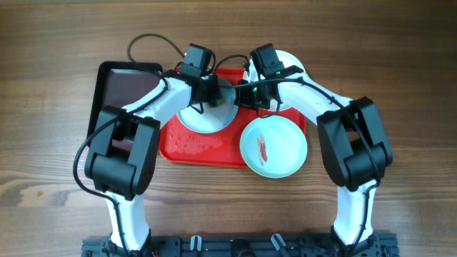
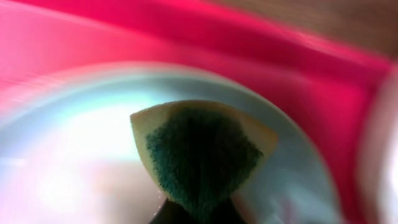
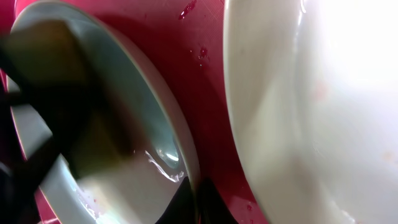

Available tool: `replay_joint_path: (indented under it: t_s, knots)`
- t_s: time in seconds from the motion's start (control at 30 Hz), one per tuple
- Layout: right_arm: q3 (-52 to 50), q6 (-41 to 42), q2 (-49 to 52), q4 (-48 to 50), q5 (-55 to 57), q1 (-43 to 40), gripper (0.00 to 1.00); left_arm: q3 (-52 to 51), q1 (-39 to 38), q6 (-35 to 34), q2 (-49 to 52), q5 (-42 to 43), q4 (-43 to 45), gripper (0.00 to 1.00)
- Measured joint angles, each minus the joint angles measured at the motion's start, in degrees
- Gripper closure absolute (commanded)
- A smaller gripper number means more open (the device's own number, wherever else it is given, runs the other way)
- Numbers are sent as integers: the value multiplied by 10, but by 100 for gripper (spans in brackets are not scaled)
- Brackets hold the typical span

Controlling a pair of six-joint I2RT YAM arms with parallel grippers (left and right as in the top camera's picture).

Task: Clean dirty plates on tray and stack at the side
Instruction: 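Scrub the left blue plate with the sponge in the left gripper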

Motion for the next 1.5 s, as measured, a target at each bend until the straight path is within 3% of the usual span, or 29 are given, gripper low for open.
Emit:
replay_joint_path:
  t_s: [0.17, 0.27, 0.43, 0.57, 0.77, 1.0, 1.23, 1.5]
  knots:
    - [0, 0, 0, 0, 0, 0, 96, 7, 5, -49, -1, -109, -40, 96]
    - [0, 0, 0, 0, -1, 0, 96, 15, 5, -70, -3, -147, -108, 96]
    - [0, -2, 0, 0, -3, 5, 96, 19, 9, -75, -13, -128, -218, 96]
    - [0, -3, 0, 0, -5, 5, 96, 19, 24, -16, -17, -15, -250, 96]
    - [0, -3, 0, 0, -5, 5, 96, 3, 25, 81, -6, 229, -228, 96]
    - [0, -2, 0, 0, -5, 1, 96, -9, 23, 103, 10, 310, -113, 96]
    - [0, -2, 0, 0, -5, -1, 96, -7, 13, 47, 10, 206, -5, 96]
    - [0, -2, 0, 0, -5, -1, 96, 5, 12, -12, -1, -54, -19, 96]
